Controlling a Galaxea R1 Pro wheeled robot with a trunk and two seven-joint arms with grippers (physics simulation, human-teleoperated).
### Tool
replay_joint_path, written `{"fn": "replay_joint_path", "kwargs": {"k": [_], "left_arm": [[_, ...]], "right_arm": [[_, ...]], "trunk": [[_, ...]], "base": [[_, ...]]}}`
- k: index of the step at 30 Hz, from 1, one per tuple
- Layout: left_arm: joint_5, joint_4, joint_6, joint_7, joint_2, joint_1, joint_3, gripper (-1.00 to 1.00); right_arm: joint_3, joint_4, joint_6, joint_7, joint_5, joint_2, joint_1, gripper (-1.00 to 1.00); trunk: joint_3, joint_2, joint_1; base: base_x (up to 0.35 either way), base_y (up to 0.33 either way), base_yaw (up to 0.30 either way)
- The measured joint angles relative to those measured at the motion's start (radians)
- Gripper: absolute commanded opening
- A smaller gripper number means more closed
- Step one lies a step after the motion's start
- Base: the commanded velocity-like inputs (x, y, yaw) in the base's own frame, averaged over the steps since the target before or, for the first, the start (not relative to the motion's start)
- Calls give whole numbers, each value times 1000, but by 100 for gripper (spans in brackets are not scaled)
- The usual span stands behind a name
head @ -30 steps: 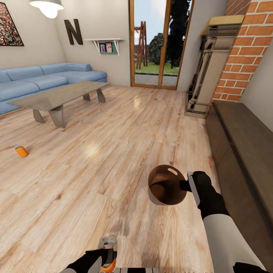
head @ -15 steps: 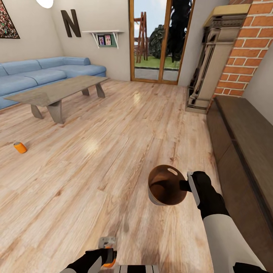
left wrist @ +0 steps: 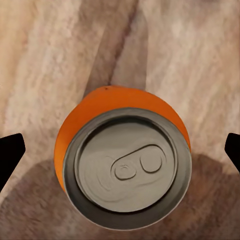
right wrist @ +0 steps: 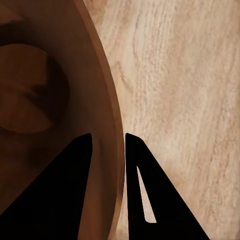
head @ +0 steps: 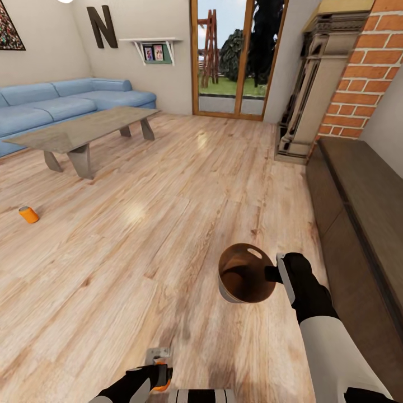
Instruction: Put the three can of soda from the living room inside the tash can in the kitchen.
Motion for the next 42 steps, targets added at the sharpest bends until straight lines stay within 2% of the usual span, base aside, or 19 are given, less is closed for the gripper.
{"fn": "replay_joint_path", "kwargs": {"k": [6,12,16,32,33,42], "left_arm": [[0,0,-1,0,0,0,0,100],[0,0,-6,0,0,0,-1,100],[0,0,-18,0,0,0,0,100],[0,0,-25,0,0,0,0,100],[0,0,-25,0,0,0,0,-100],[5,0,-53,0,0,0,-1,-100]], "right_arm": [[0,0,0,-1,4,0,0,-100],[0,0,0,0,-2,0,0,-100],[0,0,0,-1,3,0,0,-100],[0,1,0,0,0,-1,0,-100],[0,1,0,0,1,-1,0,-100],[1,2,0,0,1,-2,0,-100]], "trunk": [[-19,-1,2],[-19,-1,2],[-35,-2,4],[-35,-2,4],[-35,-2,4],[-35,-2,4]], "base": [[0,0,0],[0,0,0],[0,0,0],[0,0,0],[0,0,0],[0,0,0]]}}
